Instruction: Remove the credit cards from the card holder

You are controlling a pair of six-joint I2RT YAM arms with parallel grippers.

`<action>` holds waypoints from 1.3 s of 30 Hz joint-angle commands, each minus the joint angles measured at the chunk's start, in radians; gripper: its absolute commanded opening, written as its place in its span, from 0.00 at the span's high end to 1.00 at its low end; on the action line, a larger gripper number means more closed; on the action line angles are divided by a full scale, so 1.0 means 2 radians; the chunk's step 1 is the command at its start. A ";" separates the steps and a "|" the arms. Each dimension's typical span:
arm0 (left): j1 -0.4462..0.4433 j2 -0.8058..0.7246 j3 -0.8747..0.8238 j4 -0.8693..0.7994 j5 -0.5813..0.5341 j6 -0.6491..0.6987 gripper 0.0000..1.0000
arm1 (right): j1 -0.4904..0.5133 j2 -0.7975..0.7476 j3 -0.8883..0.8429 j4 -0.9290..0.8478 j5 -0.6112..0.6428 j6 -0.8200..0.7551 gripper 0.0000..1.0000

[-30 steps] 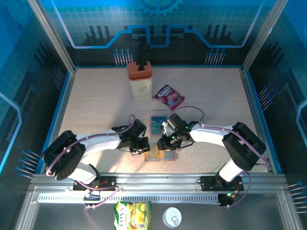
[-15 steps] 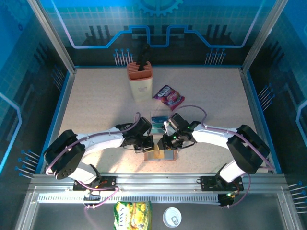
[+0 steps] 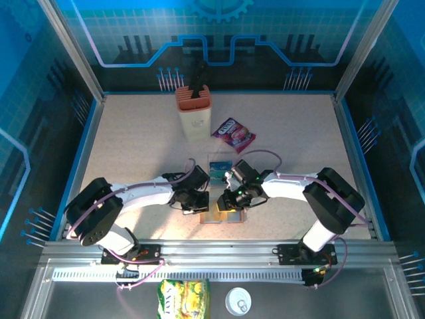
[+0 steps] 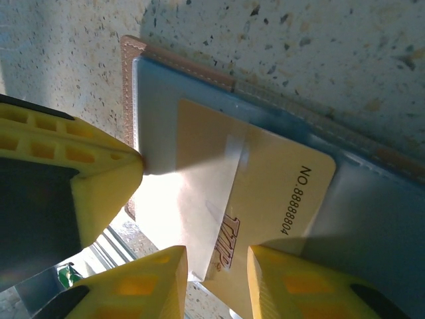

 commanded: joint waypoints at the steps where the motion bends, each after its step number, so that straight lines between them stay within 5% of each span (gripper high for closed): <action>1: -0.002 0.008 -0.011 -0.004 -0.003 0.006 1.00 | 0.006 0.010 0.002 0.004 -0.010 0.008 0.70; 25: -0.002 -0.035 0.025 -0.047 -0.010 0.015 1.00 | -0.002 -0.049 0.003 -0.003 -0.016 0.010 0.70; 39: -0.019 0.016 0.033 -0.013 0.008 0.008 1.00 | -0.016 -0.052 -0.002 -0.046 0.006 -0.010 0.70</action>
